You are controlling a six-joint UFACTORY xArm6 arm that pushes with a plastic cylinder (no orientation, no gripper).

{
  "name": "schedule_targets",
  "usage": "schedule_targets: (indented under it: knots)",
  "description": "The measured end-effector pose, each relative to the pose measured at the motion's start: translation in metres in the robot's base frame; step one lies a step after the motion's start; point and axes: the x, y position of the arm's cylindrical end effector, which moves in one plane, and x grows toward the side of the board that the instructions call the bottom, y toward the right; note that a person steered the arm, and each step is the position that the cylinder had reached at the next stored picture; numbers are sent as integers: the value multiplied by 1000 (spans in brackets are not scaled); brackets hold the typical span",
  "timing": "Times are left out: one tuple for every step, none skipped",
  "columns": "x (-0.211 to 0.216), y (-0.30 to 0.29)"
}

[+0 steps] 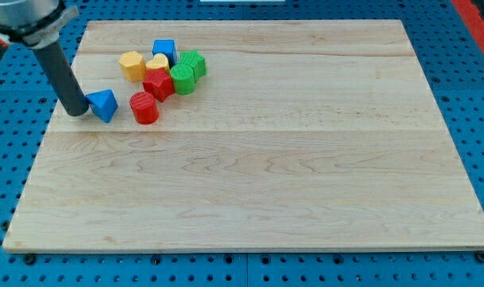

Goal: Slide blue triangle closer to yellow hexagon

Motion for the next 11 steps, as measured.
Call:
schedule_targets:
  knots:
    - [54,0]
    - [70,54]
    - [36,63]
    - [12,41]
    - [-7,29]
    - [4,29]
    - [16,-3]
    - [-13,7]
    - [-45,28]
    - [-50,44]
    - [-54,46]
